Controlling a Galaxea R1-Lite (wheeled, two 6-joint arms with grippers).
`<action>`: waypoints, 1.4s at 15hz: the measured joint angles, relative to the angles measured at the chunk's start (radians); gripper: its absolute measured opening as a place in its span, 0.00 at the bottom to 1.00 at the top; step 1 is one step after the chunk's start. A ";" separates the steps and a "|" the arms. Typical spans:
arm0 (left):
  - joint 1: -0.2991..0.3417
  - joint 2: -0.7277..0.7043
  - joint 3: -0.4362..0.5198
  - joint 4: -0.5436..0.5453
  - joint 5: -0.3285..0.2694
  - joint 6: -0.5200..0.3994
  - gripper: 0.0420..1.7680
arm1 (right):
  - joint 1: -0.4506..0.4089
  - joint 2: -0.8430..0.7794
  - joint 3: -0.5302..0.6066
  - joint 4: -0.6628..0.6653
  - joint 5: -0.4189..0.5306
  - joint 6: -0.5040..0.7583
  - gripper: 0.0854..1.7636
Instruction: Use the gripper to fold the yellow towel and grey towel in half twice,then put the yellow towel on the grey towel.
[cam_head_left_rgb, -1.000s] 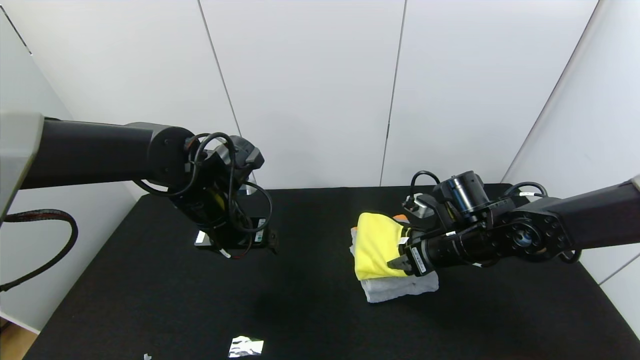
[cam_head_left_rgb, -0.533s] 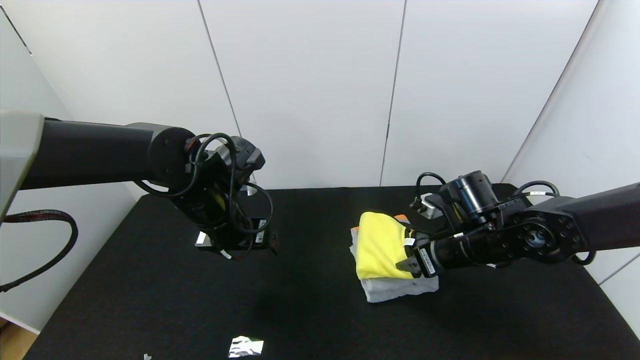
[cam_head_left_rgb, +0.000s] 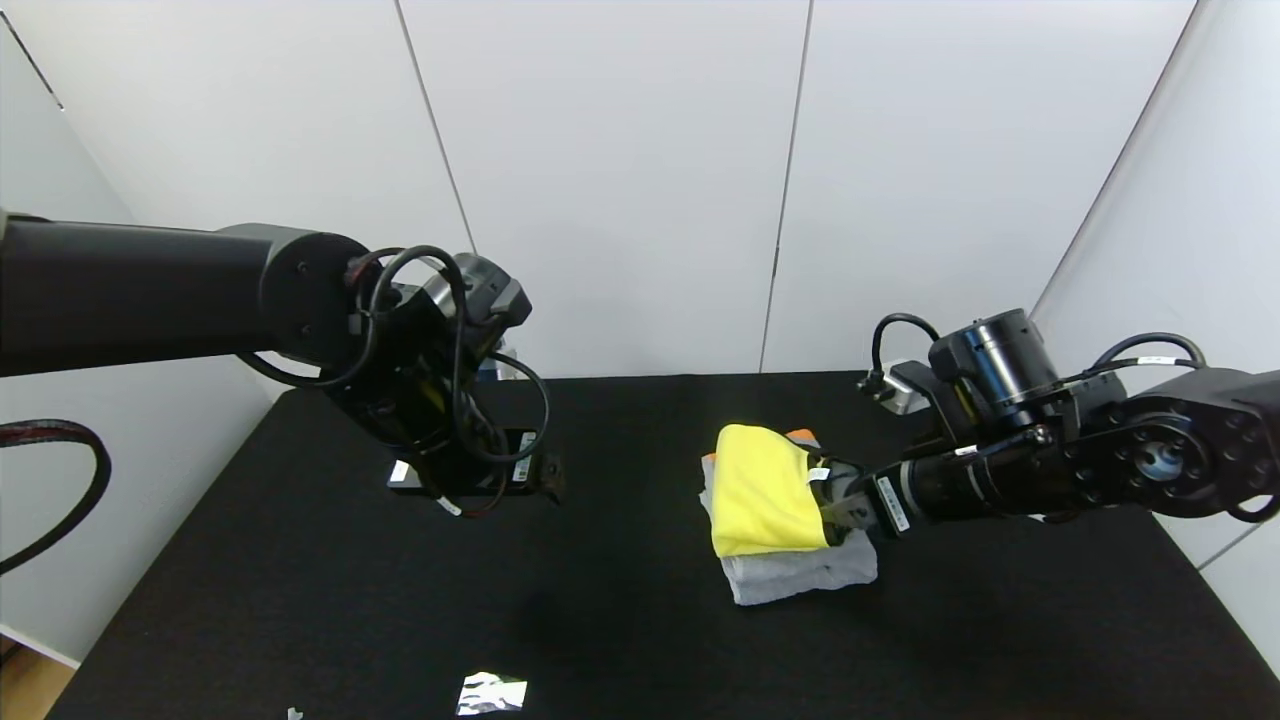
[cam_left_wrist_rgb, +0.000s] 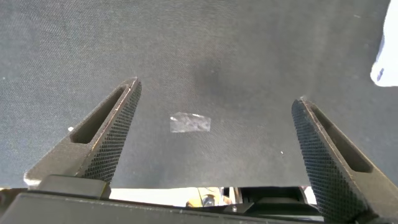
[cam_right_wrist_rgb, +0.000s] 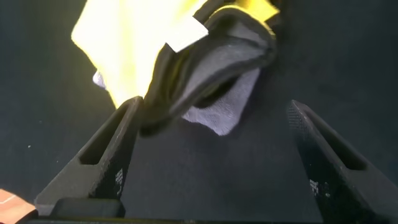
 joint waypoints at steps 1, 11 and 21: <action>-0.009 -0.023 0.014 -0.001 0.000 0.000 0.97 | -0.003 -0.024 0.014 -0.001 -0.003 0.000 0.93; -0.111 -0.388 0.481 -0.355 0.002 0.056 0.97 | -0.009 -0.350 0.266 -0.049 -0.139 0.049 0.96; -0.149 -0.917 0.872 -0.529 0.012 0.163 0.97 | -0.003 -0.761 0.532 -0.070 -0.135 0.082 0.96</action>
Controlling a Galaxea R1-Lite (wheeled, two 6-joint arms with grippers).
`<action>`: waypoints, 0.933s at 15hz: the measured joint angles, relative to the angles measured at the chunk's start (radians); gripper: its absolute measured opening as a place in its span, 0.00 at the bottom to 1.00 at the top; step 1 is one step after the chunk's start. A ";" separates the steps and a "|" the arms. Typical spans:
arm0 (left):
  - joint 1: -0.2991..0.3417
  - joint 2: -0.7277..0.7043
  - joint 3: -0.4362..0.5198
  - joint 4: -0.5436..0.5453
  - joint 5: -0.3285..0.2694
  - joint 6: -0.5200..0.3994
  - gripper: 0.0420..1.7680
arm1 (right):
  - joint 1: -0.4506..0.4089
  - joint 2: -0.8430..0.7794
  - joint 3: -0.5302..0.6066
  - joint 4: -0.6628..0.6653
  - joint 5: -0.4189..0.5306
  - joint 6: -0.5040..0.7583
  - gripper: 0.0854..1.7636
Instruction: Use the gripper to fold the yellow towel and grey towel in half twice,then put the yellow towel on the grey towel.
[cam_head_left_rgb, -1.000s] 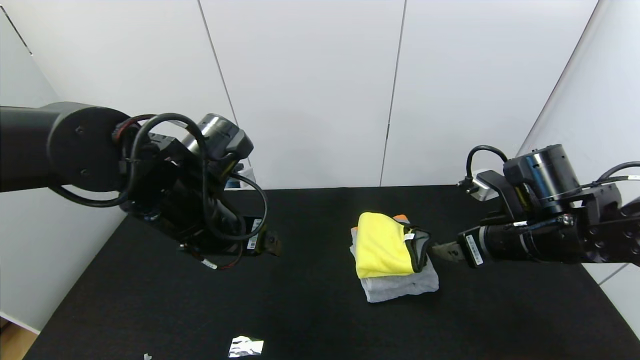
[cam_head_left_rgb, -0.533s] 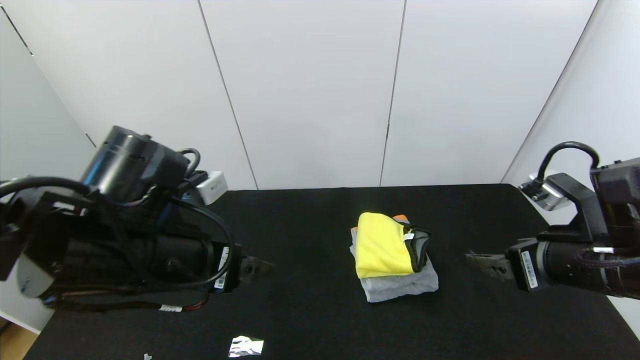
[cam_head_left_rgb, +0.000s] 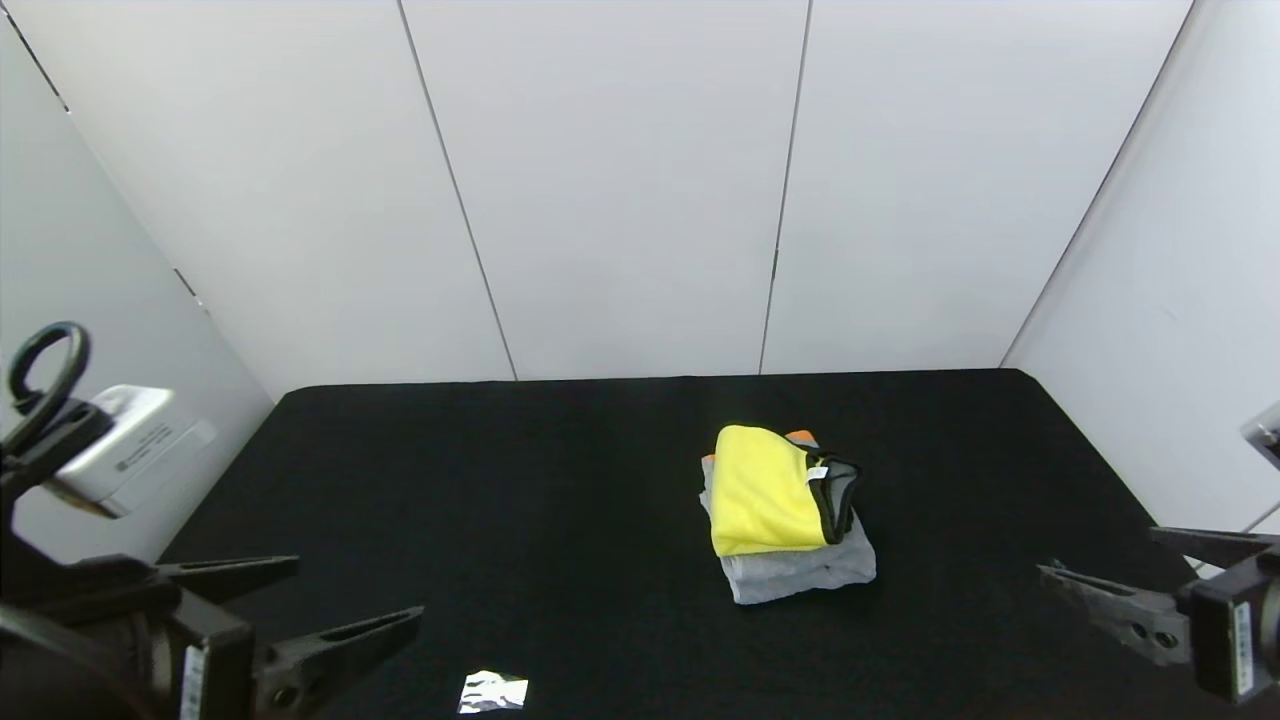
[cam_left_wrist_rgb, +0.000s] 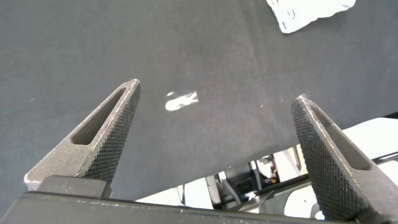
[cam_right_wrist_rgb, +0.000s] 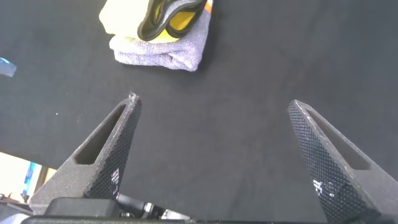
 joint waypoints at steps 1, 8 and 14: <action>0.001 -0.043 0.018 0.003 0.001 0.003 0.97 | -0.002 -0.039 0.018 0.003 -0.001 0.000 0.96; 0.009 -0.309 0.052 0.155 0.088 0.024 0.97 | -0.008 -0.313 0.061 0.154 -0.043 0.000 0.96; 0.103 -0.475 0.041 0.254 0.144 0.027 0.97 | -0.171 -0.486 0.051 0.239 -0.102 0.001 0.96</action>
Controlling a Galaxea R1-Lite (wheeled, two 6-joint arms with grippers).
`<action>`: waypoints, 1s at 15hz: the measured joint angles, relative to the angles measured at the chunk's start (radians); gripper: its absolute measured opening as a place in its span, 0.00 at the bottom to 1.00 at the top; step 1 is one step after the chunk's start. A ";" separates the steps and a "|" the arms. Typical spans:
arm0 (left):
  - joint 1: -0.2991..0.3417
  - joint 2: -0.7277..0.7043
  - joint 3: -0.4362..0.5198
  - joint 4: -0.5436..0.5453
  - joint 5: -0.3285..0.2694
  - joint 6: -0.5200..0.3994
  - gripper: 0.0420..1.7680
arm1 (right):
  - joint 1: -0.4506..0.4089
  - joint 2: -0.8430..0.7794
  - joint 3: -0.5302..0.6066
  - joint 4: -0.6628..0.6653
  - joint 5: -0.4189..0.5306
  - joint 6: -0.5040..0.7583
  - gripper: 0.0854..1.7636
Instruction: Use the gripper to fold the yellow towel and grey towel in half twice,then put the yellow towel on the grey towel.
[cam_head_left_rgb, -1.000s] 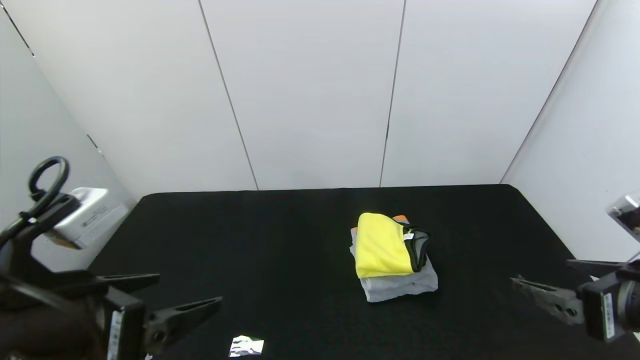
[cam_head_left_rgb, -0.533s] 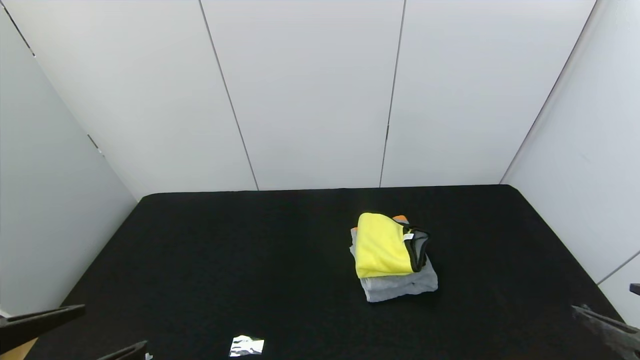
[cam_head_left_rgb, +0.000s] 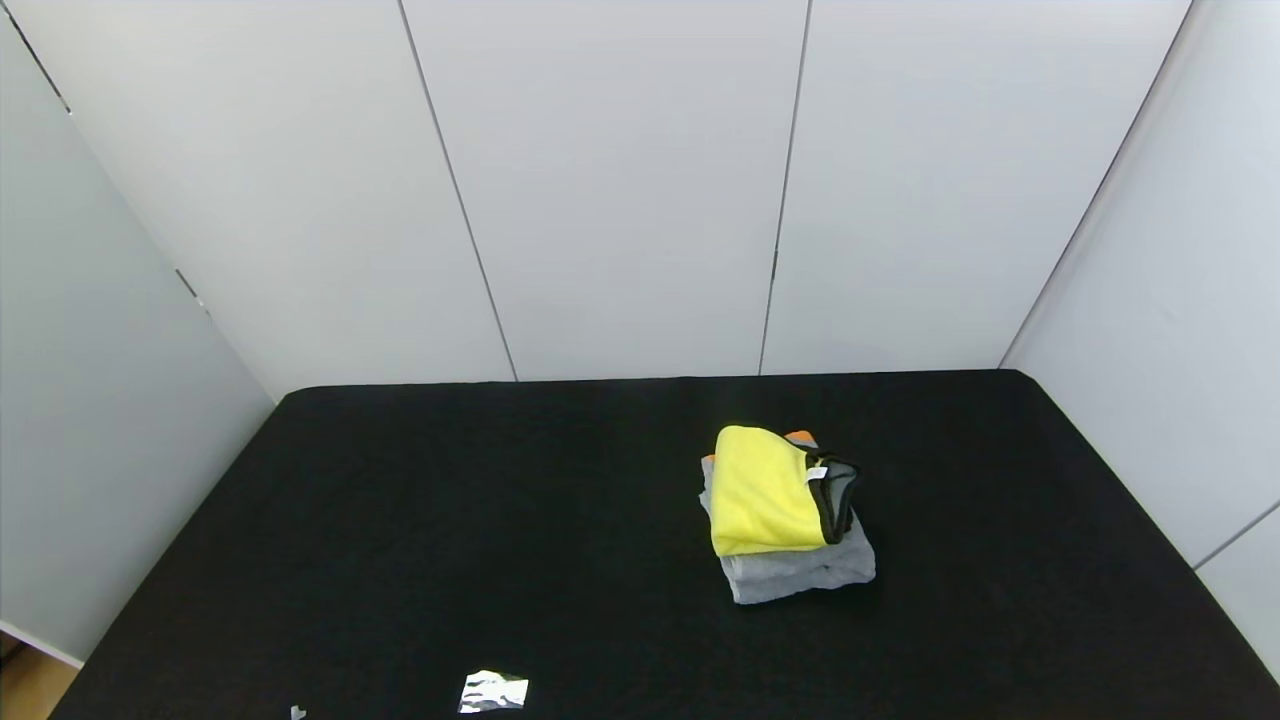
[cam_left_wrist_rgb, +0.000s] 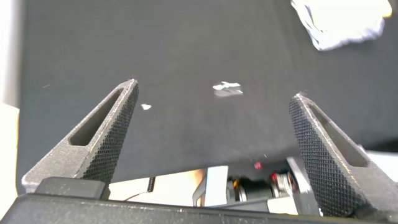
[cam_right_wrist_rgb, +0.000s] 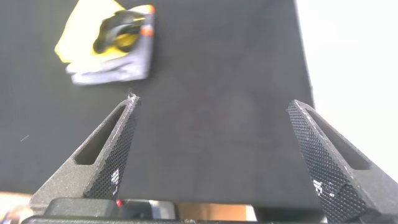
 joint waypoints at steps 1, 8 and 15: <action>0.029 -0.019 -0.003 0.002 -0.002 0.000 0.97 | -0.041 -0.026 -0.002 0.010 -0.001 0.000 0.96; 0.219 -0.148 -0.086 0.107 0.003 0.022 0.97 | -0.199 -0.232 0.048 0.074 0.007 -0.001 0.96; 0.335 -0.260 -0.121 0.176 0.007 0.026 0.97 | -0.228 -0.427 0.166 0.077 0.006 -0.024 0.97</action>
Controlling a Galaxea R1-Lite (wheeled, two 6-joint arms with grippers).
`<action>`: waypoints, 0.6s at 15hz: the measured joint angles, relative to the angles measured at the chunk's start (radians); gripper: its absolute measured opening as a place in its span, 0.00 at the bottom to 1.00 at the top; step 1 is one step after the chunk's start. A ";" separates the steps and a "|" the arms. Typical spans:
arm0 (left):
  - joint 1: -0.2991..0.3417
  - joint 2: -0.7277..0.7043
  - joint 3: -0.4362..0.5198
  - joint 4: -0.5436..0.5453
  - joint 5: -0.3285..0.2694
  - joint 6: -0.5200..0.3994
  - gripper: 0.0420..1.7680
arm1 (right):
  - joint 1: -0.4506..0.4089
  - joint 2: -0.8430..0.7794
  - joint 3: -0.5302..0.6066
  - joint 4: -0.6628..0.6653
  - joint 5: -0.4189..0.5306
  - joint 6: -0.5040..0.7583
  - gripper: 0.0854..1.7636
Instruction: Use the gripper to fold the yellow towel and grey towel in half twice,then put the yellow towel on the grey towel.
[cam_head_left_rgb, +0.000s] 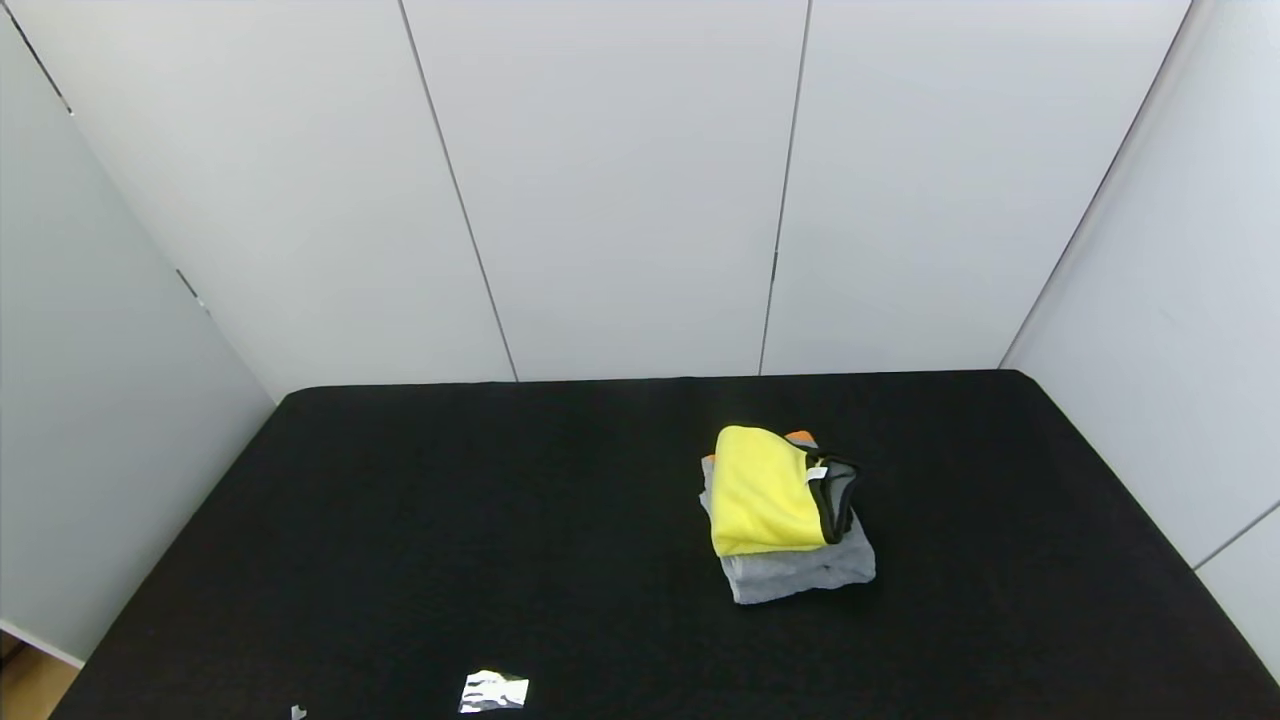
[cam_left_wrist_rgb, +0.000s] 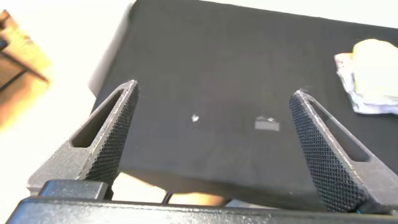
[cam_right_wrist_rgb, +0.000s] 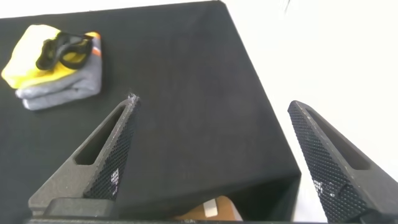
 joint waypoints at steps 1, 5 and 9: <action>0.023 -0.009 0.003 0.003 -0.006 0.000 0.97 | -0.005 -0.023 0.015 0.000 0.001 -0.003 0.97; 0.087 -0.083 0.024 0.001 -0.059 0.037 0.97 | -0.009 -0.100 0.067 -0.001 0.020 -0.013 0.97; 0.104 -0.176 0.093 -0.043 -0.118 0.043 0.97 | -0.008 -0.163 0.120 -0.063 0.018 -0.058 0.97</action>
